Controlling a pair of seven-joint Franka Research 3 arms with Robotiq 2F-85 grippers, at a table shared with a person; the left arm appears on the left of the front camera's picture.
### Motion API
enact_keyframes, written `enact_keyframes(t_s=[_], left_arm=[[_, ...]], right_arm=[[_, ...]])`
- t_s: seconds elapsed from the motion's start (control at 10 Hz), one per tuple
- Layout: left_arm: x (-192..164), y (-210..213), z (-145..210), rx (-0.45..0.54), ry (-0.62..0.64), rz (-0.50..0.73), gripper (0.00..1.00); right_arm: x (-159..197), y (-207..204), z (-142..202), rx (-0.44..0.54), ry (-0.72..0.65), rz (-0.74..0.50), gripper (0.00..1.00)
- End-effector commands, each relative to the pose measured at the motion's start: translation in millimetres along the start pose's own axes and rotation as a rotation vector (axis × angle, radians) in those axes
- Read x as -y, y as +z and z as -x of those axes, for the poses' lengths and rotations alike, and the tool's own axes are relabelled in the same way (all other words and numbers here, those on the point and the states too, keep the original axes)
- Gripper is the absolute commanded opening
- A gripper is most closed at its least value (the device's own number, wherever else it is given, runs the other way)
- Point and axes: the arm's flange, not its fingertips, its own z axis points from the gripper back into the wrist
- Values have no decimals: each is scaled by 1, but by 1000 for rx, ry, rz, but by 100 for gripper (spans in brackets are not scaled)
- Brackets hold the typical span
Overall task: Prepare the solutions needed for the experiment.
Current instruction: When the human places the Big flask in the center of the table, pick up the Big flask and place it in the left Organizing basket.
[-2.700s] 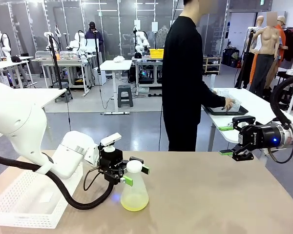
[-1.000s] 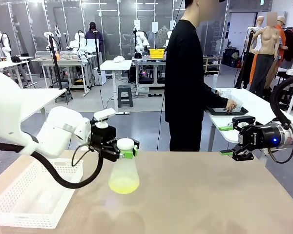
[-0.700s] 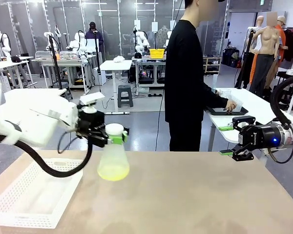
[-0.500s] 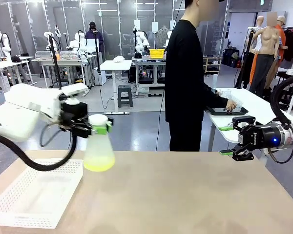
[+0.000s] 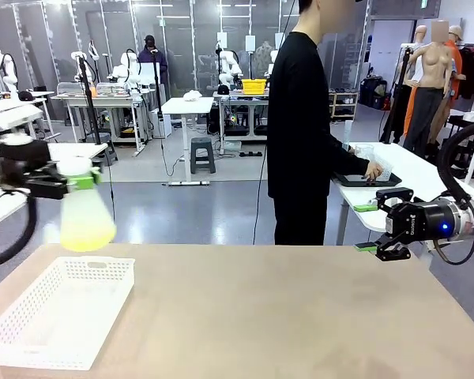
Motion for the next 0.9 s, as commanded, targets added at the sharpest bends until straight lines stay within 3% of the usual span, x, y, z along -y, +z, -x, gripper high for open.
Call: enact_keyframes(t_s=[0.0,0.4,0.5,0.8], left_arm=[[25,24,16,-28,-11,-135,0],[49,77,68,60,19,-183,0],[54,85,81,69,33,-235,0],[54,86,116,70,51,-216,0]], right_arm=[[-2,-1,2,4,4,2,83],[-2,-1,2,4,4,2,83],[-2,-1,2,4,4,2,83],[-2,-1,2,4,4,2,83]])
